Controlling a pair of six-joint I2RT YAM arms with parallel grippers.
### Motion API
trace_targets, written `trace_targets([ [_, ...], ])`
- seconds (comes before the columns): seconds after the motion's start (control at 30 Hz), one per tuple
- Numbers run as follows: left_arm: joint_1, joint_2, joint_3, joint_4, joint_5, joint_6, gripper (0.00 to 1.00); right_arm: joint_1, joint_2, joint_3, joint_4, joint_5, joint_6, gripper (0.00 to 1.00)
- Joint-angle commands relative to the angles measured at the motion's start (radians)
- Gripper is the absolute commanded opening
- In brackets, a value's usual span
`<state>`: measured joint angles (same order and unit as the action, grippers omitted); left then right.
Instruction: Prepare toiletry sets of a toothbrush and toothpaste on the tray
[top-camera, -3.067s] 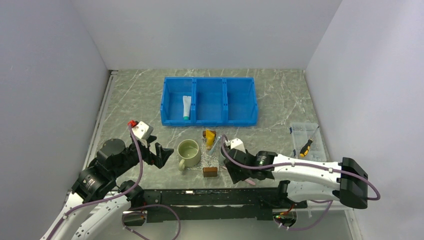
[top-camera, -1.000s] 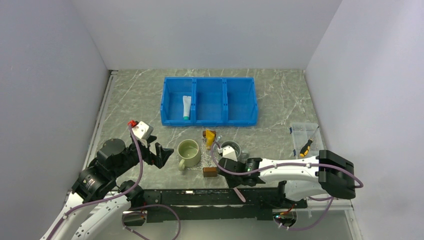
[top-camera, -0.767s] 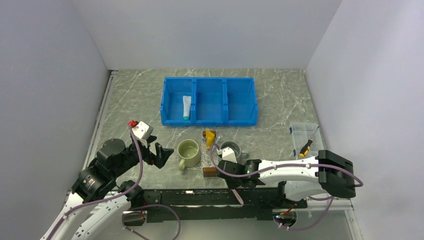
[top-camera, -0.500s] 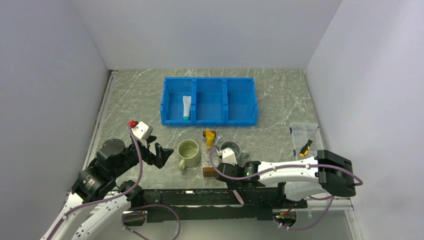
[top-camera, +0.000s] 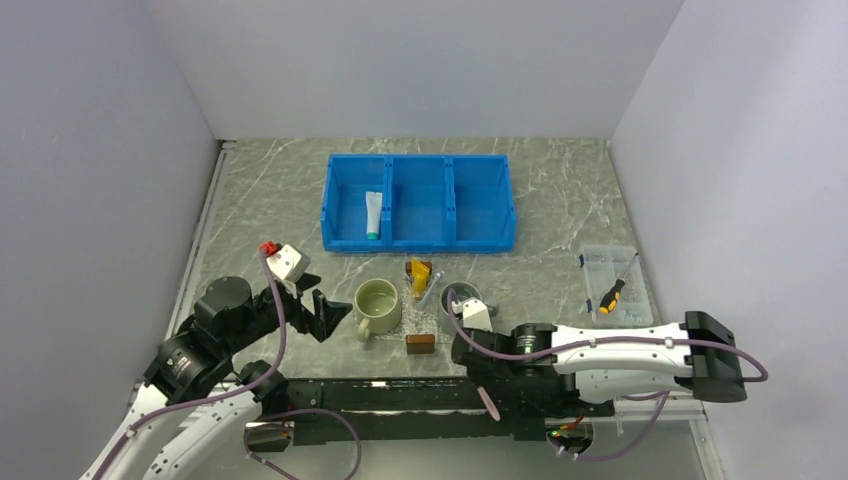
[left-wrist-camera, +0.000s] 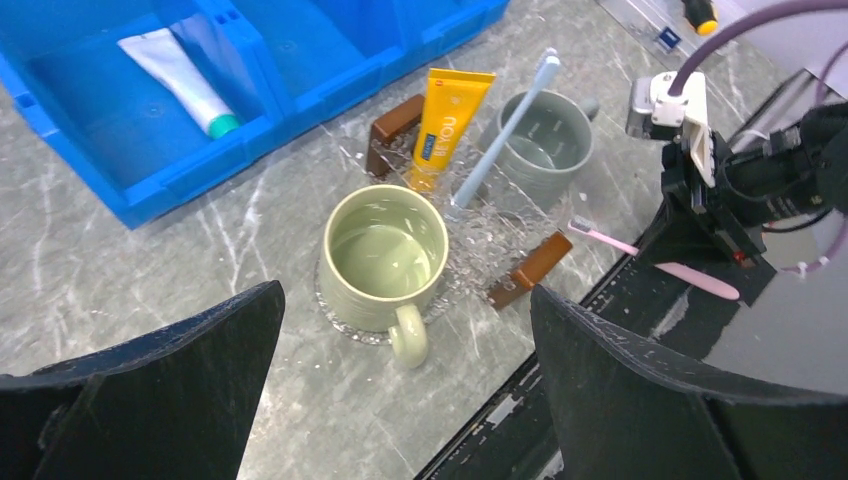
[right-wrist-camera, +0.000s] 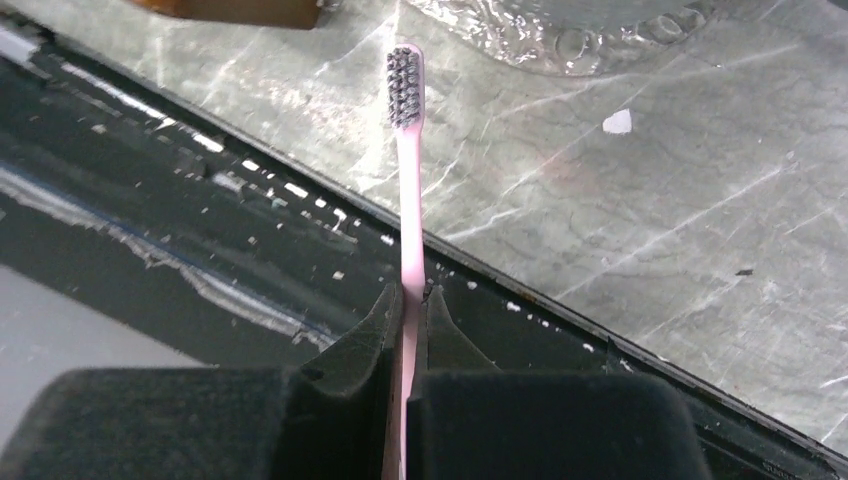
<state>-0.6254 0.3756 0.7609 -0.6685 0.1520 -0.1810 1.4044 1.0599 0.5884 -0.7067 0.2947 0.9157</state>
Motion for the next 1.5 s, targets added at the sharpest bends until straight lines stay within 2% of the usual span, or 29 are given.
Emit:
trace_targets([
  [0.0, -0.003, 0.037, 0.029, 0.053, 0.136, -0.019, 0.99, 0.009, -0.111, 0.039, -0.039, -0.069, -0.032, 0.00],
  [0.37, -0.003, 0.115, 0.081, 0.085, 0.468, -0.025, 0.99, 0.008, -0.292, 0.183, 0.043, -0.284, -0.228, 0.00],
  [0.57, -0.002, 0.133, 0.107, 0.100, 0.681, -0.028, 0.99, 0.008, -0.238, 0.287, 0.138, -0.432, -0.351, 0.00],
  [0.87, -0.003, 0.149, 0.115, 0.114, 0.893, -0.061, 0.98, 0.007, -0.081, 0.450, 0.222, -0.544, -0.478, 0.00],
  [1.13, -0.003, 0.145, 0.123, 0.109, 0.960, -0.061, 0.89, -0.007, -0.013, 0.526, 0.262, -0.601, -0.526, 0.00],
  [1.47, -0.004, 0.162, 0.130, 0.096, 0.978, -0.047, 0.67, -0.055, 0.053, 0.593, 0.253, -0.630, -0.551, 0.00],
])
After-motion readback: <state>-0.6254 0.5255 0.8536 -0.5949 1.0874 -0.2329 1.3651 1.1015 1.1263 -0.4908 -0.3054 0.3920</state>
